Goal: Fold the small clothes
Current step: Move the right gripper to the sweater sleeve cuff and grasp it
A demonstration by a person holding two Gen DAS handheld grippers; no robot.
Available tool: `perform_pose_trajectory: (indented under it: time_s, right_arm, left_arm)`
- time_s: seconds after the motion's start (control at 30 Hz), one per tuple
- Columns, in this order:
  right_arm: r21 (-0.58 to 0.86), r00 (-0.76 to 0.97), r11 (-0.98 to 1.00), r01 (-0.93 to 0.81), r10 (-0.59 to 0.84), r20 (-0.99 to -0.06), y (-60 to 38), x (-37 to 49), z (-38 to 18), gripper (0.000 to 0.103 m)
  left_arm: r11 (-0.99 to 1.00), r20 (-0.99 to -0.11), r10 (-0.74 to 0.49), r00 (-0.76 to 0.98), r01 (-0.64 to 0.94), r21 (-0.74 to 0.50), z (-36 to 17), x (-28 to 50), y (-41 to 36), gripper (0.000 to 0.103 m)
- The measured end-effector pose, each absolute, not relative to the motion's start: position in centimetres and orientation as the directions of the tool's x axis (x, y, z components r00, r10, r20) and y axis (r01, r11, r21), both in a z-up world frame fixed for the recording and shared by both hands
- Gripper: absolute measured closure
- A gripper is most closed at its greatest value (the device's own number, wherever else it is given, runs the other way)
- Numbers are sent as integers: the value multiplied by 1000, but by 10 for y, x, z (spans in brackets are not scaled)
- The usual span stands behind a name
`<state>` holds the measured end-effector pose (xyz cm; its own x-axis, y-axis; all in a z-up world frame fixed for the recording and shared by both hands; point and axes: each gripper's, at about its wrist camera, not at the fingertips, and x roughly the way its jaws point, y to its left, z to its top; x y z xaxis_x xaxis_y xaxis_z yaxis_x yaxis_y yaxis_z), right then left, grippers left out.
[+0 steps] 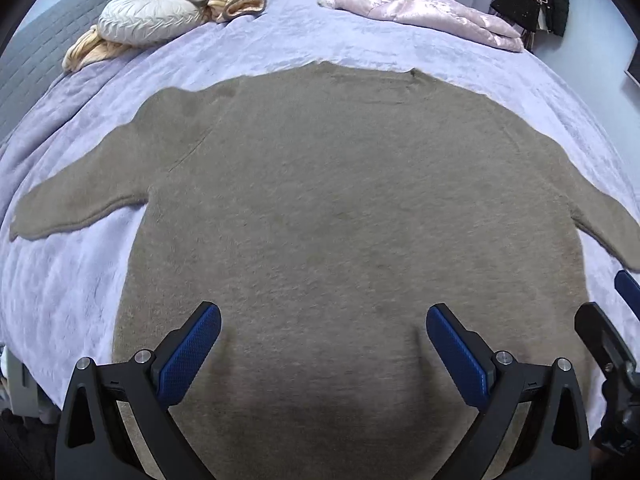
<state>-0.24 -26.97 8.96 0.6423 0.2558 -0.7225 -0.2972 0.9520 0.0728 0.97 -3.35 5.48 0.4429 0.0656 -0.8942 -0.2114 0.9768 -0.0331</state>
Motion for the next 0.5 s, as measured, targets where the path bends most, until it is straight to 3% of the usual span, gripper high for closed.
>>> perform_pose_trajectory:
  time_s: [0.13,0.2,0.5]
  right_arm:
    - [185,636,961,-206,276,-721,-299,8,99,0]
    - [172,613,973,-155,232,-755,-310,18,100,0]
    - [118,657,991,-69,134,-742,-360,38,111,0]
  left_arm:
    - [985,-881,83,466,-170,2,70,18,-56,0]
    - [988,-880,83,469,-156,10,75,23,-66,0]
    - [996,-876,44,480,-89,1,93,57,-114,0]
